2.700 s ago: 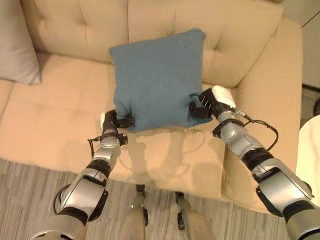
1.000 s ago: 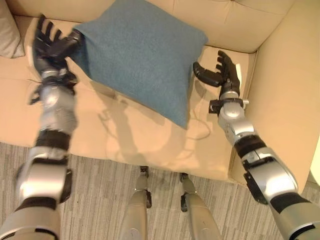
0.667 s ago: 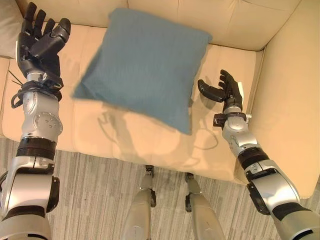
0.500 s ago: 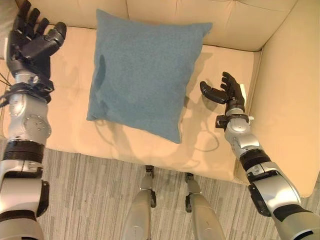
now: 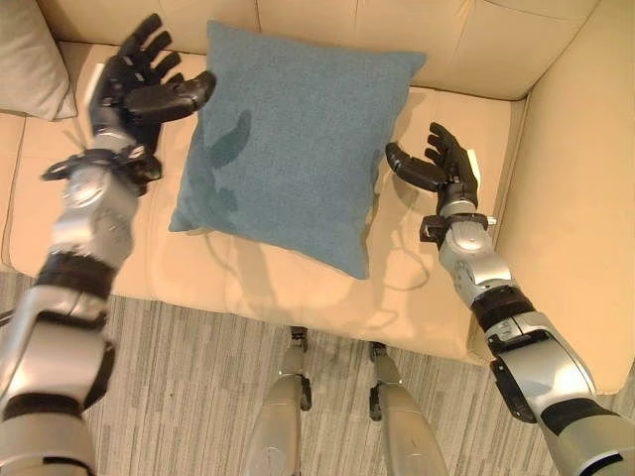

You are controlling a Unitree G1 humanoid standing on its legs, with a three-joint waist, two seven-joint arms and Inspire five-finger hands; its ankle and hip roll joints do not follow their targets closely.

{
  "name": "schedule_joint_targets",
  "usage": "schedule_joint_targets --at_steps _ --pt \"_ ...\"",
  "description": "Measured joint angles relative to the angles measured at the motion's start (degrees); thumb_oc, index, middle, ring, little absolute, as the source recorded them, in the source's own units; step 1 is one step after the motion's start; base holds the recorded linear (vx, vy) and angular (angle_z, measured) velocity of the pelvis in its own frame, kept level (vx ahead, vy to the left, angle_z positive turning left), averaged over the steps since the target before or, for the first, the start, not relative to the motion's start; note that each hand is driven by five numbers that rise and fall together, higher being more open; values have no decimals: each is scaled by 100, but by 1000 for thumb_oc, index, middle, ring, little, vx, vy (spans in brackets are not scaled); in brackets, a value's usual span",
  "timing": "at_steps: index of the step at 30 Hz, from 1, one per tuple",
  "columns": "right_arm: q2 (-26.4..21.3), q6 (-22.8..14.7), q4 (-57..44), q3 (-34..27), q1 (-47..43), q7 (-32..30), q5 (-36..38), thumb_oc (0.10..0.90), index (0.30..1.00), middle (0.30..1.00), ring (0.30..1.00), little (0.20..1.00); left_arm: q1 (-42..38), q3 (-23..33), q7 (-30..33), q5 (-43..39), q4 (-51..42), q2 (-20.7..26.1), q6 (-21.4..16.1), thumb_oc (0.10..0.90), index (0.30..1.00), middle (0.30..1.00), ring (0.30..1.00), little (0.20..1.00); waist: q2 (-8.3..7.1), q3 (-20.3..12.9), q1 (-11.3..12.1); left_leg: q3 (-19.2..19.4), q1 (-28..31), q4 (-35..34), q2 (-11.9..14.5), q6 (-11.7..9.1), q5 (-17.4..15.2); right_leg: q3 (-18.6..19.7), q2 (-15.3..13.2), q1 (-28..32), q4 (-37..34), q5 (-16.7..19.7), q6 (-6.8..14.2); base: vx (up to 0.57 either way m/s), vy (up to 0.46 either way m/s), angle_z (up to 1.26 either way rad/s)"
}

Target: Pick up all the scattered cushions and arrange them neatly on the sofa.

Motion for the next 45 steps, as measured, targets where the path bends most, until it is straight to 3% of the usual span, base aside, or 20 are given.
schedule_joint_targets --at_steps 5,11,16,21,28,31,35,42,45 --pt "105 45 117 403 -266 54 218 800 900 900 900 900 -500 -252 124 119 537 -485 176 800 900 900 900 900 3 1 -30 15 -23 1 7 1 1 2 5 -25 1 8 -2 1 1 -1" --pt "156 312 375 955 -440 245 273 800 900 900 900 900 -849 -372 177 385 1166 -495 316 800 900 900 900 900 3 2 -85 37 -26 1 12 1 1 8 7 -39 1 8 -2 0 0 0" --pt "229 458 523 1060 -507 304 140 800 900 900 900 900 -948 -340 161 805 1604 -478 472 800 900 900 900 900 3 1 -79 41 -25 1 13 1 1 11 8 -43 1 13 -8 6 0 0" --pt "238 467 525 1059 -508 356 -173 800 900 900 900 900 -1020 -289 165 1372 1759 -227 577 800 900 900 900 900 3 1 -89 55 -24 1 18 1 1 16 13 -46 1 15 -11 8 -2 0" --pt "198 469 552 1049 -506 349 -271 800 900 900 900 900 -1024 -314 255 2138 1789 484 608 800 900 900 900 900 6 3 -44 51 -22 1 24 -4 5 7 18 -36 1 15 -11 5 -1 0" --pt "206 456 554 1046 -497 333 -270 800 900 900 900 900 -1142 -317 561 2889 2040 638 598 800 900 900 900 900 6 3 5 33 -22 1 28 -34 25 -3 23 -29 1 15 -11 -4 -7 2" --pt "237 408 563 980 -491 258 -257 800 900 900 900 900 -1051 117 959 3002 2093 474 524 800 900 900 900 900 6 3 61 -58 -36 1 43 -49 36 -69 44 -16 2 15 -12 -13 -2 7" --pt "274 332 544 985 -482 111 -209 800 900 900 900 900 -974 284 1168 2911 2260 -671 547 800 900 900 900 900 -1 0 37 -150 -148 1 22 -50 70 -164 32 -89 36 16 -13 -4 4 6" --pt "258 324 499 982 -506 8 -189 800 900 900 900 900 -891 690 1356 2401 2232 -1261 490 800 900 900 900 900 0 0 42 -153 -238 1 27 -48 77 -164 36 -182 38 24 -23 0 0 0"
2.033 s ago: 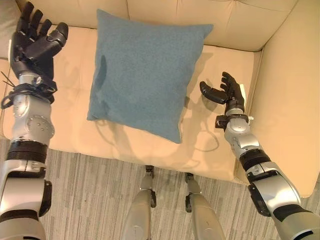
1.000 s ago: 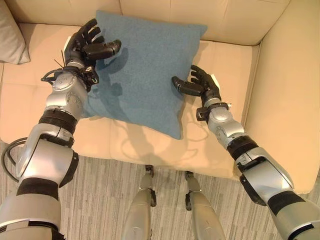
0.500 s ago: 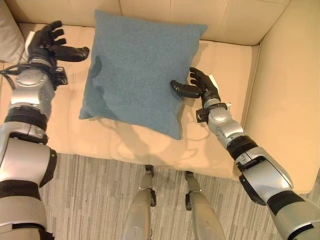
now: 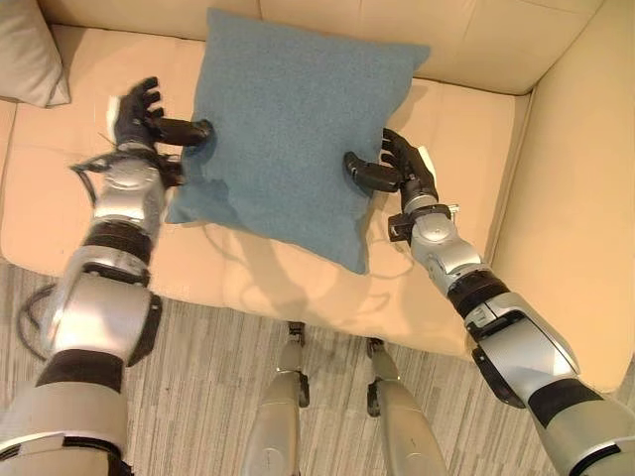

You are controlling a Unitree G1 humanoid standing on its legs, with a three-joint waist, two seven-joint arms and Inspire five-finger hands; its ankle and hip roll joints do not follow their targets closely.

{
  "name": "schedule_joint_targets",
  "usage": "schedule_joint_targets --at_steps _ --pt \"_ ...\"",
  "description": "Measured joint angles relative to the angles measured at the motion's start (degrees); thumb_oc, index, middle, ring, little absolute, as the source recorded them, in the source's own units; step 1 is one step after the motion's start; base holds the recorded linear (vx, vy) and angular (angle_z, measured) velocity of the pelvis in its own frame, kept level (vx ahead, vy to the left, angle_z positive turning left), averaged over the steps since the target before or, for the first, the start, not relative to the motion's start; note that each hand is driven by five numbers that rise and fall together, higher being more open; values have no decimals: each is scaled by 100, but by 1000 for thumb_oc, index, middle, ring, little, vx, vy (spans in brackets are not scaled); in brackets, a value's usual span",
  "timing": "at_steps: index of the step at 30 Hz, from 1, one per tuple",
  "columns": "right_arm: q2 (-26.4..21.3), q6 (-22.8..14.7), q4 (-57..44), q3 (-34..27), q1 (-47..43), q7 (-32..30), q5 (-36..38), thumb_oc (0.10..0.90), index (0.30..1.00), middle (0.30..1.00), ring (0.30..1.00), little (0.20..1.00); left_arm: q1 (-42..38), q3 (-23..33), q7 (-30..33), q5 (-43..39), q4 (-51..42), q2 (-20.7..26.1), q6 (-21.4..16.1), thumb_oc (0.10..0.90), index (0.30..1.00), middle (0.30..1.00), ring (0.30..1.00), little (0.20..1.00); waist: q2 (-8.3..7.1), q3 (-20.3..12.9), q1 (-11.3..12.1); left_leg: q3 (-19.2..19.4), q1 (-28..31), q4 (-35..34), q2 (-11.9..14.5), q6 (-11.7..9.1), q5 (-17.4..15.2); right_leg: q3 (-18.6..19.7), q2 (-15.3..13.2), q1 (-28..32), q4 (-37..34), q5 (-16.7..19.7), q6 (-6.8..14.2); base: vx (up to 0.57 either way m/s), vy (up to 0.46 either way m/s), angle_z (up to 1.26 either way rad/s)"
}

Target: Pick up all the scattered cushions and arrange them neatly on the sofa.

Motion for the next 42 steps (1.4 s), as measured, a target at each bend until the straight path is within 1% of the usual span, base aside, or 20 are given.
schedule_joint_targets --at_steps 1,2,5,9,10,11,12,16,22,24,26,28,29,33,35,36,38,39,40,42 --pt "-1 -3 0 -2 -17 -11 1 800 900 900 900 900 4 44 10 -93 -1 -62 -1 800 900 900 900 900 0 0 -6 2 -30 0 3 1 2 2 3 -28 0 4 -4 0 0 0" --pt "32 -5 -14 10 -41 -50 4 800 900 900 900 900 25 101 161 -357 -30 -199 -118 800 900 900 900 900 0 0 -23 13 -93 0 4 1 3 12 4 -99 0 7 -7 1 20 -4" --pt "90 -6 -11 9 -42 -131 55 800 900 900 900 900 202 282 278 -974 -220 -272 -372 800 900 900 900 900 0 0 -28 27 -120 -1 6 1 3 23 6 -136 -1 7 -7 1 8 -1" --pt "131 0 -3 78 -60 -125 153 800 900 900 900 900 266 282 228 -1428 -228 -317 -448 800 900 900 900 900 0 0 -1 27 -126 0 4 1 3 21 3 -143 -2 7 -7 0 0 0" --pt "157 17 8 84 -60 -122 159 588 582 582 582 582 311 259 201 -1457 -247 -383 -456 681 721 721 721 721 0 0 -4 24 -127 0 3 1 3 17 3 -144 2 7 -7 0 0 0" --pt "174 24 18 98 -62 -121 174 467 401 401 401 401 364 264 185 -1461 -275 -370 -484 400 300 300 300 300 -2 -1 -7 28 -123 0 3 1 3 22 2 -143 6 7 -7 0 0 0" --pt "186 39 20 99 -63 -116 186 400 300 300 300 300 383 276 175 -1477 -275 -341 -485 400 300 300 300 300 -2 -1 -9 30 -120 0 3 1 3 24 2 -144 11 7 -7 0 0 0" --pt "207 142 481 404 -311 35 454 400 300 300 300 300 535 223 97 -1632 -293 -442 -540 400 300 300 300 300 -10 -5 -22 28 -95 1 5 9 12 21 7 -141 56 7 -7 0 0 0" --pt "182 199 510 382 -375 151 495 400 300 300 300 300 710 150 91 -1856 -538 -517 -562 400 300 300 300 300 -19 -9 -15 -7 -17 2 -3 27 32 -18 2 -49 79 7 -7 -9 1 1" --pt "213 203 506 196 -289 150 472 400 300 300 300 300 913 107 91 -1860 -865 -538 -565 400 300 300 300 300 -19 -9 -12 -21 5 2 -3 29 34 -43 1 -41 120 7 -7 -14 2 2" --pt "190 219 488 152 -215 144 447 400 300 300 300 300 969 106 93 -1908 -909 -599 -554 400 300 300 300 300 -24 -6 -15 -26 23 3 -3 38 41 -52 2 -40 161 6 -6 0 0 0" --pt "198 222 317 -207 80 102 303 400 300 300 300 300 1380 106 97 -1971 -1444 -679 -600 400 300 300 300 300 -27 -4 -13 -25 63 46 -9 42 42 -62 -9 -34 264 -9 13 0 0 0" --pt "195 224 264 -303 169 70 268 400 300 300 300 300 1461 106 98 -1974 -1538 -717 -600 400 300 300 300 300 -35 1 -13 -26 85 73 -13 43 41 -63 -14 -10 294 -15 20 0 0 0" --pt "233 219 210 -530 477 -107 132 400 300 300 300 300 1818 42 100 -2029 -1785 -891 -585 400 300 300 300 300 -107 34 -34 -6 255 139 -30 60 21 -15 -33 89 486 -109 63 26 39 -2" --pt "203 229 77 -652 700 -151 24 400 300 300 300 300 2066 -3 105 -2026 -2000 -933 -561 400 300 300 300 300 -186 76 -49 30 364 252 -50 100 -41 40 -52 185 577 -164 63 71 101 -9" --pt "189 230 -198 -793 959 -175 -36 400 300 300 300 300 2274 -21 114 -2018 -2219 -926 -550 400 300 300 300 300 -272 160 -56 80 459 392 -62 127 -121 76 -69 261 710 -232 33 56 68 -12" --pt "171 236 -472 -866 1451 -199 -228 400 300 300 300 300 2602 -201 113 -1925 -2279 -969 -528 400 300 300 300 300 -367 191 -101 110 764 487 -95 157 -261 172 -108 549 790 -311 75 74 97 -12" --pt "178 236 -490 -866 1550 -210 -278 400 300 300 300 300 2706 -228 112 -1894 -2293 -984 -513 400 300 300 300 300 -375 187 -147 112 853 481 -114 159 -276 173 -134 639 791 -328 97 104 122 -6" --pt "47 257 -545 -899 1663 -226 -376 400 300 300 300 300 2746 -218 112 -1855 -2310 -979 -417 400 300 300 300 300 -385 189 -179 140 938 523 -164 224 -350 204 -177 737 792 -381 88 114 129 -5" --pt "-40 308 -746 -891 1848 -228 -552 400 300 300 300 300 2840 -235 113 -1765 -2443 -1077 -335 400 300 300 300 300 -387 189 -173 214 1014 557 -183 264 -381 239 -211 769 847 -359 119 99 142 -12"
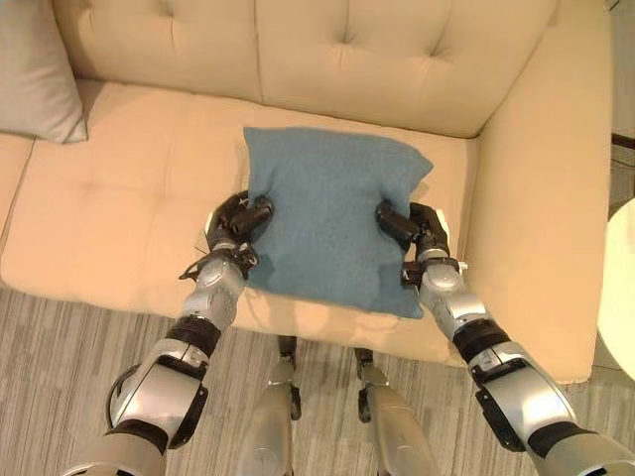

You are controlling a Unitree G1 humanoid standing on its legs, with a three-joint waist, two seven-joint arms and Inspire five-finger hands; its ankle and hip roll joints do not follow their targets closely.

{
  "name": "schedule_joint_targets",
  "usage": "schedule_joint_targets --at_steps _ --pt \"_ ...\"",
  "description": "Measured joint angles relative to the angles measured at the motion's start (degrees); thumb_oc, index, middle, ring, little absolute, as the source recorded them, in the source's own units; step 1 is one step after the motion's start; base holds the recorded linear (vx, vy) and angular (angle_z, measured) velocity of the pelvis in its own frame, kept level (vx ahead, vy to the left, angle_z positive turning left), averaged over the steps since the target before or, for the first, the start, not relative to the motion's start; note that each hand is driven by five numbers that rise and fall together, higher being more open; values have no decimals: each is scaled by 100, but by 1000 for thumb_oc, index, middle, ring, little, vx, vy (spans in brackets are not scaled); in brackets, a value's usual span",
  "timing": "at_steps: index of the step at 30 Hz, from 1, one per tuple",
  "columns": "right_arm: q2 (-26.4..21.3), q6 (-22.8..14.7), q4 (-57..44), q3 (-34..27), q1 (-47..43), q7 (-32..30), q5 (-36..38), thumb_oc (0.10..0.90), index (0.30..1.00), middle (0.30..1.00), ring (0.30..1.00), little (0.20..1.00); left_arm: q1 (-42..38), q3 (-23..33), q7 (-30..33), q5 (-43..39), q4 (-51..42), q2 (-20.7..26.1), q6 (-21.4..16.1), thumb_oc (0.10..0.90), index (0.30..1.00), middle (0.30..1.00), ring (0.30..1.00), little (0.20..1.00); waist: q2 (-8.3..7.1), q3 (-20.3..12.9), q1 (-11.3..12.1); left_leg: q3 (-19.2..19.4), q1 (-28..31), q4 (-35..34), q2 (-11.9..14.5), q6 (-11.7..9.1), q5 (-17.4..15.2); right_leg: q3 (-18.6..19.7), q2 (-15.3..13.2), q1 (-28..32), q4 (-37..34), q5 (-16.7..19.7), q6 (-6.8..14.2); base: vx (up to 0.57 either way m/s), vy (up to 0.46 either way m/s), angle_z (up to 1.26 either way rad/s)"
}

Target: Pick up all the scattered cushions and arrange them neatly on the sofa.

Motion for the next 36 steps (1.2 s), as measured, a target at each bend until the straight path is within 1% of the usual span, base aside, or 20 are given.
schedule_joint_targets --at_steps 2,4,7,11,12,15,18,21,22,23,24,25,26,29,30,31,32,33,35,36 --pt "-132 19 -278 -130 248 4 -112 400 300 300 300 300 147 11 -2 143 -195 23 22 400 300 300 300 300 -12 8 -28 69 143 61 -48 49 -62 102 -38 146 5 -44 -6 133 159 -12" --pt "-192 35 -676 -180 667 25 -239 400 300 300 300 300 387 30 -6 247 -318 -75 26 400 300 300 300 300 -15 7 -83 98 503 36 -84 81 -148 101 -89 471 21 -94 44 136 133 -7" --pt "-236 58 -1258 -397 1086 175 -388 400 300 300 300 300 705 108 -18 374 -716 28 29 400 300 300 300 300 -18 -4 -137 137 732 114 -140 132 -284 114 -145 683 77 -221 79 104 157 -6" --pt "-265 130 -1470 -615 1236 397 -653 400 300 300 300 300 1003 231 -62 503 -1085 91 81 400 300 300 300 300 -28 -1 -104 351 1036 308 -186 215 -567 60 -219 696 689 -466 102 84 60 -19" --pt "-272 133 -1650 -609 1339 446 -753 400 300 300 300 300 1139 288 -102 561 -1152 113 94 400 300 300 300 300 -26 -28 -126 370 1159 307 -178 220 -620 -30 -232 779 747 -485 111 111 5 -20" --pt "-423 132 -1902 -628 1408 574 -979 400 300 300 300 300 1136 377 -188 788 -1225 218 147 400 300 300 300 300 -136 -95 -150 303 1280 182 -202 182 -605 -130 -204 900 659 -527 117 205 -30 5" --pt "-510 132 -1917 -643 1437 649 -1121 400 300 300 300 300 1186 371 -291 1007 -1260 274 248 400 300 300 300 300 -153 -134 -151 163 1545 -62 -160 154 -506 -384 -202 1077 701 -599 132 123 -38 19" --pt "-494 135 -1936 -778 1496 681 -1183 400 300 300 300 300 1209 399 -381 1071 -1370 280 298 400 300 300 300 300 -216 -184 -138 18 1647 -125 -160 74 -476 -376 -148 1325 551 -727 22 174 -156 29" --pt "-490 138 -1938 -823 1712 731 -1203 400 300 300 300 300 1309 367 -422 1122 -1377 260 414 400 300 300 300 300 -218 -219 -151 -72 1885 -211 -119 62 -481 -360 -110 1586 483 -756 26 125 -93 39" --pt "-471 135 -1938 -813 1862 779 -1211 400 300 300 300 300 1472 354 -458 1183 -1412 263 413 400 300 300 300 300 -222 -449 -139 -108 1854 -240 -85 8 -536 -375 -105 1570 451 -839 85 195 -180 28" --pt "-428 128 -1938 -813 1987 855 -1227 400 300 300 300 300 1641 362 -520 1226 -1435 269 398 400 300 300 300 300 -252 -726 -98 -115 1806 -311 -81 -11 -534 -372 -67 1587 281 -894 5 171 -197 10" --pt "-411 128 -1939 -812 1993 875 -1235 400 300 300 300 300 1679 361 -525 1234 -1434 279 400 400 300 300 300 300 -237 -785 -96 -116 1797 -317 -70 -15 -533 -375 -52 1627 187 -879 -17 146 -221 12" --pt "-397 126 -1939 -815 2008 881 -1258 400 300 300 300 300 1695 379 -529 1284 -1406 273 410 400 300 300 300 300 -205 -811 -100 -151 1800 -259 -34 -61 -555 -395 -20 1744 81 -842 -60 71 -135 18" --pt "-399 126 -1939 -818 2083 888 -1282 400 300 300 300 300 1737 395 -538 1333 -1402 232 421 400 300 300 300 300 -207 -814 -98 -203 1681 168 -2 -107 -579 -481 0 1921 64 -831 -73 -6 -149 28" --pt "-399 123 -1939 -832 2078 887 -1282 400 300 300 300 300 1729 397 -538 1332 -1403 225 421 400 300 300 300 300 -217 -820 -104 -225 1474 546 -14 -185 -645 -508 -19 1948 49 -829 -75 -50 -67 22" --pt "-399 122 -1938 -838 2071 878 -1281 400 300 300 300 300 1730 408 -538 1332 -1402 210 420 400 300 300 300 300 -216 -820 -82 -249 1337 840 -19 -202 -650 -535 16 1941 84 -834 -80 -14 -45 21" --pt "-398 123 -1938 -831 2076 880 -1279 400 300 300 300 300 1745 413 -536 1332 -1382 186 421 400 300 300 300 300 -218 -819 -49 -260 984 1507 -23 -206 -661 -550 -34 1896 210 -832 -97 52 6 10" --pt "-397 123 -1939 -814 2079 889 -1279 400 300 300 300 300 1809 424 -536 1331 -1379 187 421 400 300 300 300 300 -211 -823 -22 -240 938 1753 3 -220 -646 -547 -15 1990 203 -857 -128 61 5 5" --pt "-412 121 -1993 -828 2079 891 -1280 400 300 300 300 300 1833 438 -536 1332 -1388 191 421 400 300 300 300 300 -208 -832 -2 -199 944 1794 40 -223 -652 -545 -18 2054 181 -952 -264 145 106 0" --pt "-430 118 -2121 -860 2079 882 -1280 400 300 300 300 300 1835 463 -539 1337 -1428 193 418 400 300 300 300 300 -201 -836 7 -96 909 1773 112 -208 -815 -551 -33 2047 107 -990 -352 243 196 9"
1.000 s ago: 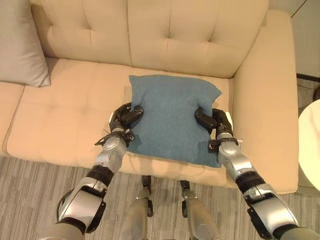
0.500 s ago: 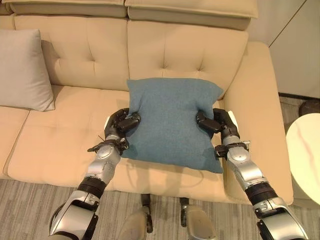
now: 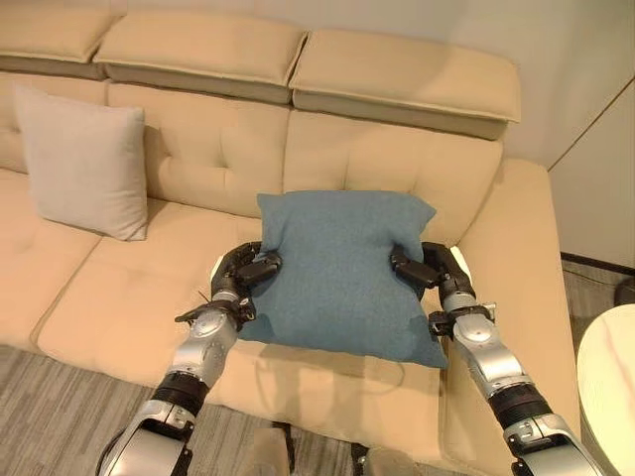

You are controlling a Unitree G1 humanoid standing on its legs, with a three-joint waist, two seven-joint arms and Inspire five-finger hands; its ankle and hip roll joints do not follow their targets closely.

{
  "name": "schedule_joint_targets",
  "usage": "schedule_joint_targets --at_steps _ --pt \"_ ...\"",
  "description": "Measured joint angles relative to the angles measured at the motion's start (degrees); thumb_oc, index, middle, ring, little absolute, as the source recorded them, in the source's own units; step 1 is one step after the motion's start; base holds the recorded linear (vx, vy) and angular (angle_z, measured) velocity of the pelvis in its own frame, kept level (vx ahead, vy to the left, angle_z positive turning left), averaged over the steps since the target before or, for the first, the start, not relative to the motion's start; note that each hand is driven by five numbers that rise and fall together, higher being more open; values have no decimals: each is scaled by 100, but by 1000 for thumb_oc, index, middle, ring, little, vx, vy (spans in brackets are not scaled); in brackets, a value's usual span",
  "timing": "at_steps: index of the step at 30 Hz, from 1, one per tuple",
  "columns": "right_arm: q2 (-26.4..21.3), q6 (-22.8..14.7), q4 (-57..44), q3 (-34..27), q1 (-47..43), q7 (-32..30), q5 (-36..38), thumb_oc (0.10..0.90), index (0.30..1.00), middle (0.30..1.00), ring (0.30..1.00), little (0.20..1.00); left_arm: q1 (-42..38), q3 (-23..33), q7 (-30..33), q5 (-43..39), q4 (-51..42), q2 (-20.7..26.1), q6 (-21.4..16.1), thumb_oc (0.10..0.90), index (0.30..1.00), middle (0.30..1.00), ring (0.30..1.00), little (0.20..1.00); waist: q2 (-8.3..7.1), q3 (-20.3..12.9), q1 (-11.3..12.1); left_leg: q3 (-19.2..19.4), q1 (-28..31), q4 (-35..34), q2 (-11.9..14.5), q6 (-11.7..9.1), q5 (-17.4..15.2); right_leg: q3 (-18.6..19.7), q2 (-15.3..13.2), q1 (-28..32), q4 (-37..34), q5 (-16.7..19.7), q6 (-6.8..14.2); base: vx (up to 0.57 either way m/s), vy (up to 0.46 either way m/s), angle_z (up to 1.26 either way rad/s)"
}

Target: Pick up all the scattered cushions and arrange them neatly on the sofa.

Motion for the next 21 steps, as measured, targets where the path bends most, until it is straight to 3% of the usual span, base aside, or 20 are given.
schedule_joint_targets --at_steps 1,2,3,4,5,7,8,12,15,18,21 --pt "16 -3 -39 -6 13 -14 1 400 300 300 300 300 6 0 -6 45 -1 12 0 400 300 300 300 300 -38 -10 -27 -17 -101 -74 153 -43 -330 46 25 23 -100 27 -56 261 201 4" --pt "-27 -3 -35 -26 19 -17 1 400 300 300 300 300 8 -12 -30 118 -11 -24 0 400 300 300 300 300 -61 -15 1 -210 -68 -623 288 -195 -312 39 33 -33 -124 57 -89 166 114 10" --pt "-66 -3 -34 -38 19 -20 1 400 300 300 300 300 10 -30 -38 147 -11 -45 0 400 300 300 300 300 -47 -23 -27 -307 -111 -820 397 -221 -290 66 75 -54 -138 58 -90 172 133 -4" --pt "-101 -3 -24 -30 20 -17 0 400 300 300 300 300 56 -40 -53 158 -10 -70 0 400 300 300 300 300 -15 -41 8 -536 -120 -1041 503 -381 -154 157 130 -88 -133 46 -81 168 159 -13" --pt "-109 -5 -28 -39 21 -18 -2 400 300 300 300 300 103 -71 -89 159 14 -70 2 400 300 300 300 300 -8 -49 14 -724 -87 -1278 524 -390 -75 235 137 -92 -244 85 -17 128 123 -37" --pt "-122 -5 -37 -30 45 9 -27 400 300 300 300 300 223 -111 -92 158 29 -85 4 400 300 300 300 300 159 -133 12 -666 197 -1774 602 -306 65 345 222 -155 -290 134 98 170 169 -49" --pt "-25 -6 -40 -68 174 -9 -41 400 300 300 300 300 264 -134 -92 164 58 -80 34 400 300 300 300 300 114 -166 1 -626 294 -1896 509 -390 517 435 126 -177 -282 144 249 209 205 -39" --pt "51 -3 -55 -74 483 56 -56 400 300 300 300 300 297 -206 -88 291 72 -5 78 400 300 300 300 300 42 -194 21 -274 516 -2085 9 -90 513 507 -394 -135 -407 318 532 125 146 -26" --pt "58 -4 -64 38 462 132 -73 400 300 300 300 300 296 -115 -88 397 51 93 76 400 300 300 300 300 41 -195 63 -149 567 -2118 -151 9 472 513 -565 -57 -625 454 710 66 117 -17" --pt "68 -4 -62 71 371 132 -88 400 300 300 300 300 284 -105 -87 421 38 178 76 400 300 300 300 300 44 -196 196 -52 574 -2163 -165 22 480 529 -591 -50 -775 479 746 -17 84 -15" --pt "-9 3 -13 174 10 97 -180 400 300 300 300 300 189 -125 -10 623 41 208 75 400 300 300 300 300 65 -207 177 -6 390 -2154 -131 4 512 641 -555 -243 -828 481 745 -147 109 -15"
